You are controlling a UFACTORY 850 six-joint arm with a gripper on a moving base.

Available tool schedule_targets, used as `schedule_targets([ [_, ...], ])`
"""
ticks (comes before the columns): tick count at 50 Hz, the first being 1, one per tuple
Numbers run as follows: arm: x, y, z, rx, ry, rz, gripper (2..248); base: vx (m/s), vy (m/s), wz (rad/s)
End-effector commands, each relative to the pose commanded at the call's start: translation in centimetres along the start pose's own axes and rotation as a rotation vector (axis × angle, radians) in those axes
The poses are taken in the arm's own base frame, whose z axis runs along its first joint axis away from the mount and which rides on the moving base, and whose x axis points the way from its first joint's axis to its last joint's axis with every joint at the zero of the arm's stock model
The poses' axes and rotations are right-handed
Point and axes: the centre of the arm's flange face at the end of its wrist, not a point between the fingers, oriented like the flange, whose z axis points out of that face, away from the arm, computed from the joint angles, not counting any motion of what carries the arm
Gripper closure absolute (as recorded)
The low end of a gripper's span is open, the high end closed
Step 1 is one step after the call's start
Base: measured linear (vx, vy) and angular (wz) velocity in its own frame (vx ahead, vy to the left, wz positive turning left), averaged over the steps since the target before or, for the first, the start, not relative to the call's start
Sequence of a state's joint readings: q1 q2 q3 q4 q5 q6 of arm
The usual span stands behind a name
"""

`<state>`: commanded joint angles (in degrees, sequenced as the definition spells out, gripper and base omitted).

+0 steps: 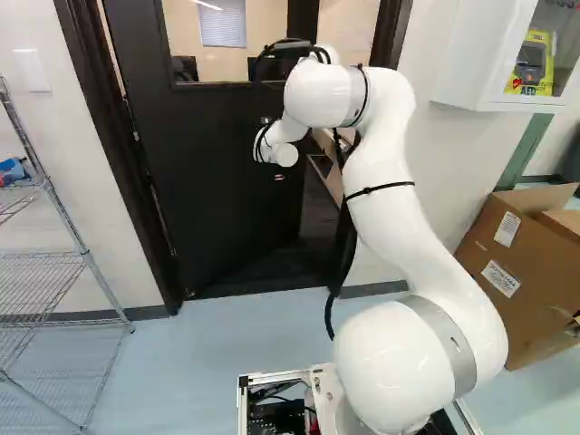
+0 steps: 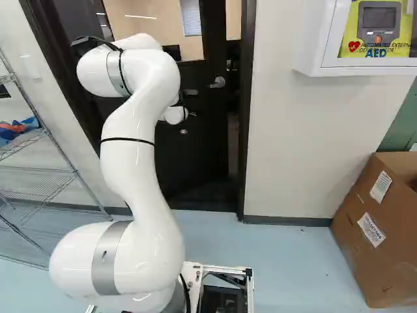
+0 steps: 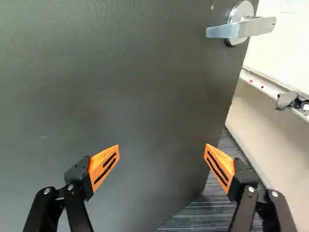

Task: Open the door and move inside

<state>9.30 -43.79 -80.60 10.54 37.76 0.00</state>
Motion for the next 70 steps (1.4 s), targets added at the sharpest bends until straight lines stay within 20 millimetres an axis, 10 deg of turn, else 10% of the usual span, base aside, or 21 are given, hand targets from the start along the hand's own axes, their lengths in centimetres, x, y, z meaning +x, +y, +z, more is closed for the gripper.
schedule_targets([
  [70, -0.7, 3.3, -13.9, -0.032, -0.056, -0.014, 3, 0.0, 0.0, 0.0],
])
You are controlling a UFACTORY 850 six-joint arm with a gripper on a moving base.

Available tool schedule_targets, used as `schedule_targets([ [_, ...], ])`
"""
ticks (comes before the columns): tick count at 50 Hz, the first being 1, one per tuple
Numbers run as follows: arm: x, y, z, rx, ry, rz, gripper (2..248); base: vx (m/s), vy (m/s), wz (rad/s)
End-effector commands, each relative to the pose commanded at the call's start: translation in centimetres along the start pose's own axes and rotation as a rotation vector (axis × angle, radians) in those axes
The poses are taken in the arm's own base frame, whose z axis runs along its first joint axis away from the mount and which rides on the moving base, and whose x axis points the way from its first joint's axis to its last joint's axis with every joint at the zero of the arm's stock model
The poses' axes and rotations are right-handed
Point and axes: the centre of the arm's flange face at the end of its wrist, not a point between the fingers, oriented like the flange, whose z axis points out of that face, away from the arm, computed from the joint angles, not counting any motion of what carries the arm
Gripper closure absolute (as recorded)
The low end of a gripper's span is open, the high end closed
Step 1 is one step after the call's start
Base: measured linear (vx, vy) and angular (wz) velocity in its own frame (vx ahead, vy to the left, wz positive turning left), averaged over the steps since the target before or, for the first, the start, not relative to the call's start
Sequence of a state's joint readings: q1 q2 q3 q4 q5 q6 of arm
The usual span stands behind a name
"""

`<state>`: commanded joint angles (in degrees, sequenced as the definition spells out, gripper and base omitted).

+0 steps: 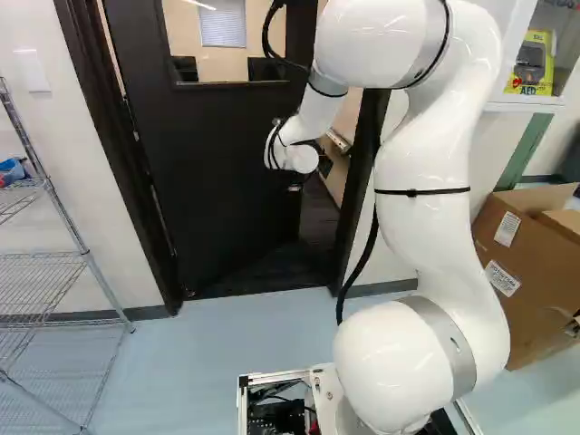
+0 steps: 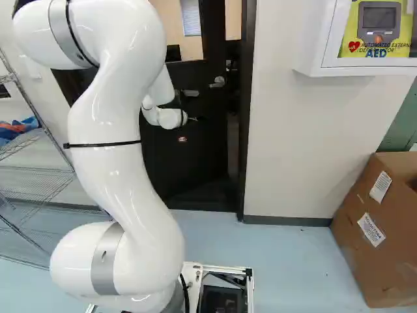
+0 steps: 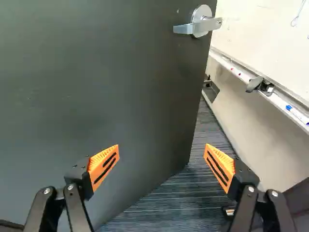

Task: Open the door and move inside

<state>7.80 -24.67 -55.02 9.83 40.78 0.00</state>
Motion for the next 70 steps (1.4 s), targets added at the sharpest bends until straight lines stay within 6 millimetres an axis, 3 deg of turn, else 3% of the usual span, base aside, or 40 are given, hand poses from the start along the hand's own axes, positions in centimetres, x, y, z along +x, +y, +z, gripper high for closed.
schedule_targets([
  [70, -2.2, 3.6, -13.9, 0.057, 0.079, -0.106, 3, 0.0, 0.0, 0.0],
])
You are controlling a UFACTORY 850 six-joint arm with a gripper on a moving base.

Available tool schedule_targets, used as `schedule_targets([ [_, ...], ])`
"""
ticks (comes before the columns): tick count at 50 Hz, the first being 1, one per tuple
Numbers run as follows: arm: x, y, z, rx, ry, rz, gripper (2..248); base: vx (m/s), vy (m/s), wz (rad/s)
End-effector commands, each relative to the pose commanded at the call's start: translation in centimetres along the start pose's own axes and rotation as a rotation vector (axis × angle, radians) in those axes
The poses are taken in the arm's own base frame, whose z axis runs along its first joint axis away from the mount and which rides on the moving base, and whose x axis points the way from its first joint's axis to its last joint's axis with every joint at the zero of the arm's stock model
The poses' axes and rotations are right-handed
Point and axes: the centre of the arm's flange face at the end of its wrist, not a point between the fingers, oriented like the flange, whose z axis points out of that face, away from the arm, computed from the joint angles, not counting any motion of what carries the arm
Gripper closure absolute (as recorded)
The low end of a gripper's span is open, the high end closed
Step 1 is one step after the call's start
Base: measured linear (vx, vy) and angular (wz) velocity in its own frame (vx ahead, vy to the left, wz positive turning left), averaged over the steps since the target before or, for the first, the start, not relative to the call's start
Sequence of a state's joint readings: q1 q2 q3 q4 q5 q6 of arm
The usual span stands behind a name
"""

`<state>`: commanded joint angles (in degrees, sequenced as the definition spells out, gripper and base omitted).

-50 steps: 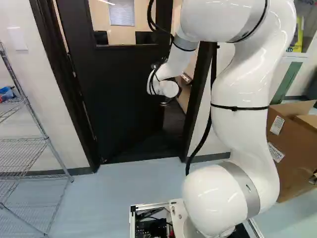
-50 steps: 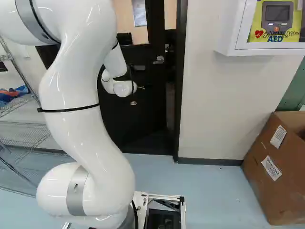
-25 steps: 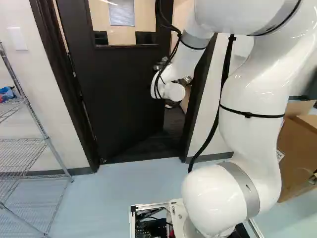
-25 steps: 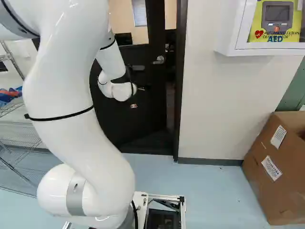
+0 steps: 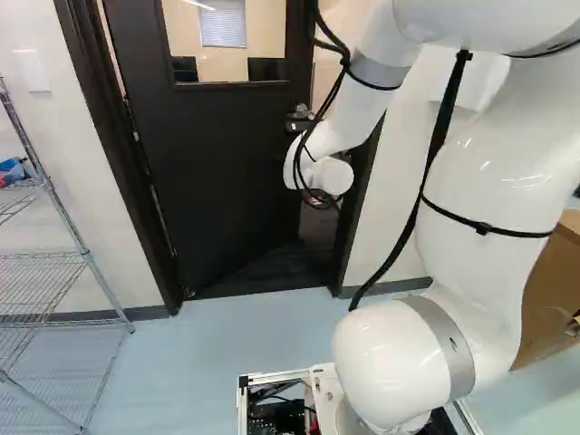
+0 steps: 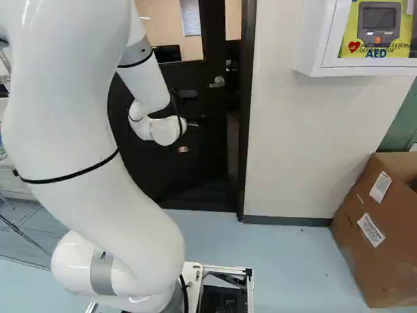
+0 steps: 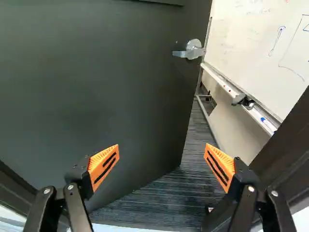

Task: Open the door and move inside

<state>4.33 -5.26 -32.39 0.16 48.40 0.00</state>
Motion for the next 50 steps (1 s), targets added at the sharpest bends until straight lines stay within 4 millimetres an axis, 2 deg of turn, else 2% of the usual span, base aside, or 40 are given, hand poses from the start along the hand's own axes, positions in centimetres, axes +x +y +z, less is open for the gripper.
schedule_targets([
  [50, -2.3, 4.1, -8.7, -0.089, 0.012, 0.007, 3, 0.0, 0.0, 0.0],
])
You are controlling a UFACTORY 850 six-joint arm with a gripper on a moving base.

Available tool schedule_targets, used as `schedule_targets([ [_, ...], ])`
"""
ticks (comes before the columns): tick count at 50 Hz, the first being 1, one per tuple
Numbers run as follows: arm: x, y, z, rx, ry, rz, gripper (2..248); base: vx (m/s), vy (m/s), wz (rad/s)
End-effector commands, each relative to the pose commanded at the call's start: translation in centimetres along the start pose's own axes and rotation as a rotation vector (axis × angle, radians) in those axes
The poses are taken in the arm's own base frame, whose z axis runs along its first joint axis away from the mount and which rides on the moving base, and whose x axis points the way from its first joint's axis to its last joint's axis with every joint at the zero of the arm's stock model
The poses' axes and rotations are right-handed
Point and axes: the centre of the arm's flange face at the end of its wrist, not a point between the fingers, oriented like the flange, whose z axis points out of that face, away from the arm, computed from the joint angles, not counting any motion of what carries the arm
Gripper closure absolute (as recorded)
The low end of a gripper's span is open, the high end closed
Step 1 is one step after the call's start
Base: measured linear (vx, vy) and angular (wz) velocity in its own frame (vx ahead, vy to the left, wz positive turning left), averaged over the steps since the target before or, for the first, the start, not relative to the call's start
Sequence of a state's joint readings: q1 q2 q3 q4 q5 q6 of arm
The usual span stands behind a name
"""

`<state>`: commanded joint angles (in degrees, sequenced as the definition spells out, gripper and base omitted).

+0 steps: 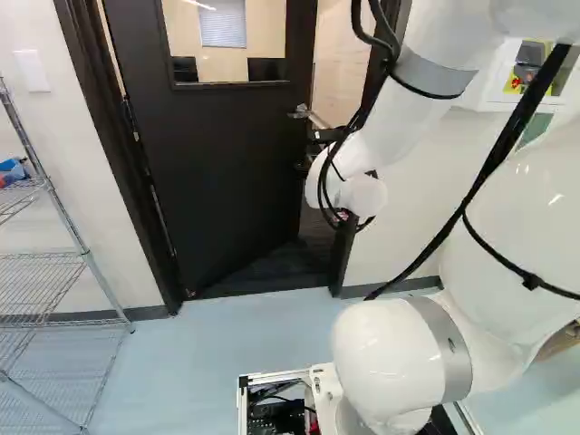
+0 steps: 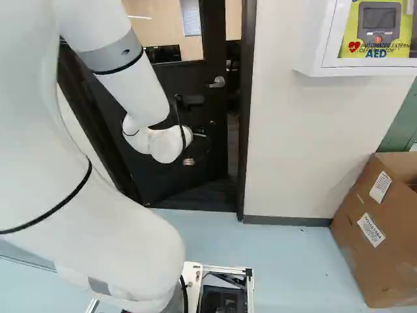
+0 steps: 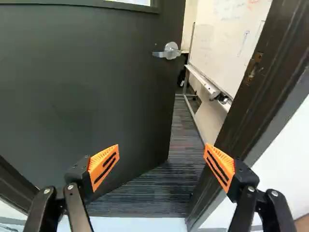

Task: Open the door and move inside

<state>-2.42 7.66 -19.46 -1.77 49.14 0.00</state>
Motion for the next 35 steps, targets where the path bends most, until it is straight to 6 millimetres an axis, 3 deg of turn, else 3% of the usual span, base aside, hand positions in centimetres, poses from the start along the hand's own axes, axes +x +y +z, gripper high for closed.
schedule_targets([
  [13, -0.4, 0.7, -1.3, -0.02, 0.003, 0.005, 3, 0.0, 0.0, 0.0],
  [35, -0.5, 0.7, -1.5, -0.022, 0.003, 0.005, 3, 0.0, 0.0, 0.0],
])
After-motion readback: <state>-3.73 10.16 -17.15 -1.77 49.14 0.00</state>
